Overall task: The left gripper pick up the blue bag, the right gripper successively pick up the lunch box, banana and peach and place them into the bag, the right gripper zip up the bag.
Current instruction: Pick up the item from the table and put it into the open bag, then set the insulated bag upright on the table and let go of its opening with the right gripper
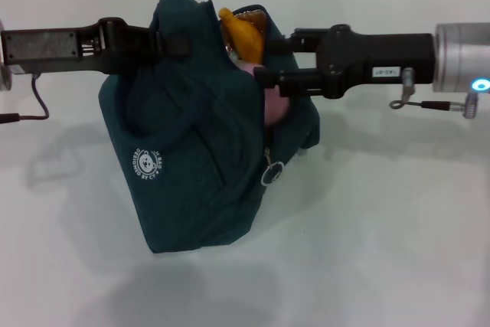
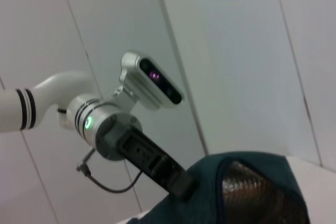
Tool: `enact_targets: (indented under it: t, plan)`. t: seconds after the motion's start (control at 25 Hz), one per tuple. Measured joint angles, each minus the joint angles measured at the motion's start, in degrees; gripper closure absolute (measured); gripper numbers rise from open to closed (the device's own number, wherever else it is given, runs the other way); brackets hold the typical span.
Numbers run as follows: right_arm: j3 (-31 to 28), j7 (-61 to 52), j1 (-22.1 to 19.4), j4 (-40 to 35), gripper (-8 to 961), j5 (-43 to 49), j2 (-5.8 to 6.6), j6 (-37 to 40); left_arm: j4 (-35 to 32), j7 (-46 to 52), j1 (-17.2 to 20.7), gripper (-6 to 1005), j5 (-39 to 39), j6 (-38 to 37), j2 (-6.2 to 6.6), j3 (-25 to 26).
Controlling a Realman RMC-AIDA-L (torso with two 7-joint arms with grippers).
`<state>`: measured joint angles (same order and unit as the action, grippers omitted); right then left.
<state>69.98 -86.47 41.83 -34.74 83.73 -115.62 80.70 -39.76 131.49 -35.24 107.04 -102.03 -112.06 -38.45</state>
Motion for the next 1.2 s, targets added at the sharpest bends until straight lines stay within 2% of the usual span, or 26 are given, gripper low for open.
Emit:
enact_targets:
  t: [0.2, 0.36, 0.56, 0.68, 0.92, 1.2]
  plan:
    - [-2.55, -1.74, -4.05, -2.39, 305, -3.23, 0.23, 0.39, 0.04, 0.00, 0.00, 963, 0.00, 0.01, 0.00, 0.21]
    - [-7.61, -7.10, -7.08, -2.62, 244, -3.75, 0.28, -0.64, 0.04, 0.00, 0.00, 962, 0.00, 0.01, 0.00, 0.16]
    - [-8.53, -17.08, -8.90, -1.24, 214, -3.22, 0.45, -6.12, 0.03, 0.00, -0.05, 962, 0.00, 0.00, 0.00, 0.11]
    - [-8.36, -19.97, -7.47, 2.56, 215, -3.05, 0.49, -7.38, -0.03, 0.00, -0.09, 962, -0.02, 0.00, -0.11, 0.04]
    - [-7.86, -22.21, -1.48, 13.07, 216, -2.23, 0.41, -8.91, 0.01, 0.00, -0.36, 962, -0.07, 0.00, -0.25, -0.05]
    - [-0.22, -25.18, -0.05, 14.73, 217, -1.82, -0.37, -14.48, 0.04, -0.22, -0.61, 963, -0.08, 0.00, -0.37, -0.05]
